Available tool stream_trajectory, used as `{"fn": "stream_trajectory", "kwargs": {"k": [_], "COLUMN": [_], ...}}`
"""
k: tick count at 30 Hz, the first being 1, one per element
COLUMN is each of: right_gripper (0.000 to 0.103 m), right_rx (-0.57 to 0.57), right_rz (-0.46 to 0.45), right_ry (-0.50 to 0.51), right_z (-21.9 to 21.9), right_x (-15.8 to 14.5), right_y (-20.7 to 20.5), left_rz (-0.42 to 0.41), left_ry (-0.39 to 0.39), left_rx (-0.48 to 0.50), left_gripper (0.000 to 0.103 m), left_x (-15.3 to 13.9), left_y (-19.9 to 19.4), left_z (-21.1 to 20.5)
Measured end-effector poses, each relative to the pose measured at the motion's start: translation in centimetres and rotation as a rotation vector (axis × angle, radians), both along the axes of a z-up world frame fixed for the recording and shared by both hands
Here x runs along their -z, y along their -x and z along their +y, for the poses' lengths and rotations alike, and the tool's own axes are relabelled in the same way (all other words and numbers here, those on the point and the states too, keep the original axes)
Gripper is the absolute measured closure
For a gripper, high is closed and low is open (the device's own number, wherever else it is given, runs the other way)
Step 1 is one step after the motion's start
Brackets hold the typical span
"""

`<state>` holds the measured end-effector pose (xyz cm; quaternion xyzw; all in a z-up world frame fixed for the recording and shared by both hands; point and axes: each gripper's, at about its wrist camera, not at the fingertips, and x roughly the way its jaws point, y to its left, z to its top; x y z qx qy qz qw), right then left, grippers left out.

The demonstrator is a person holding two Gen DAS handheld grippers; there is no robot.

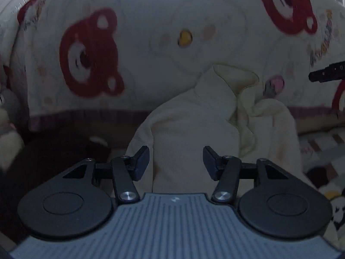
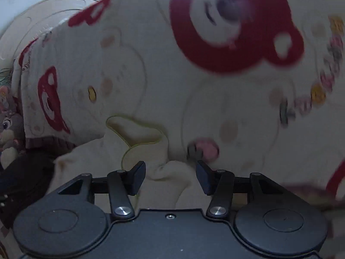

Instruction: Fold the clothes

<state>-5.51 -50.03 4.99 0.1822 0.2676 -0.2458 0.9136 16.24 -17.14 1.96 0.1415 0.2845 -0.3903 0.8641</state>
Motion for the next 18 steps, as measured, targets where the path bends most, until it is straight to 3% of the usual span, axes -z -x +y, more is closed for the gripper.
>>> {"fn": "stream_trajectory", "kwargs": {"k": [4,7,13,15,18], "right_gripper": [0.046,0.046,0.046,0.043,0.039], "right_rx": [0.019,0.035,0.082,0.068,0.152], "right_rz": [0.082,0.126,0.128,0.126,0.151], "right_ry": [-0.189,-0.319,-0.483,-0.523,-0.544], "right_z": [0.8,1.2,1.8,2.8,3.8], "right_x": [7.9,12.9,15.2,15.6,17.0], "right_y": [4.9,8.4,12.3,13.1,13.2], "left_rz": [0.157,0.179,0.267,0.269,0.251], "left_ry": [-0.086,-0.107,-0.051,-0.038,-0.012], "left_rx": [0.026,0.091,0.169,0.194,0.241], "left_gripper": [0.049,0.049,0.049,0.049,0.049], "left_x": [6.7,7.7,7.4,7.3,8.1], "left_y": [2.7,5.2,10.2,12.6,15.7], "left_z": [1.1,0.3,-2.0,-2.1,-1.8]}}
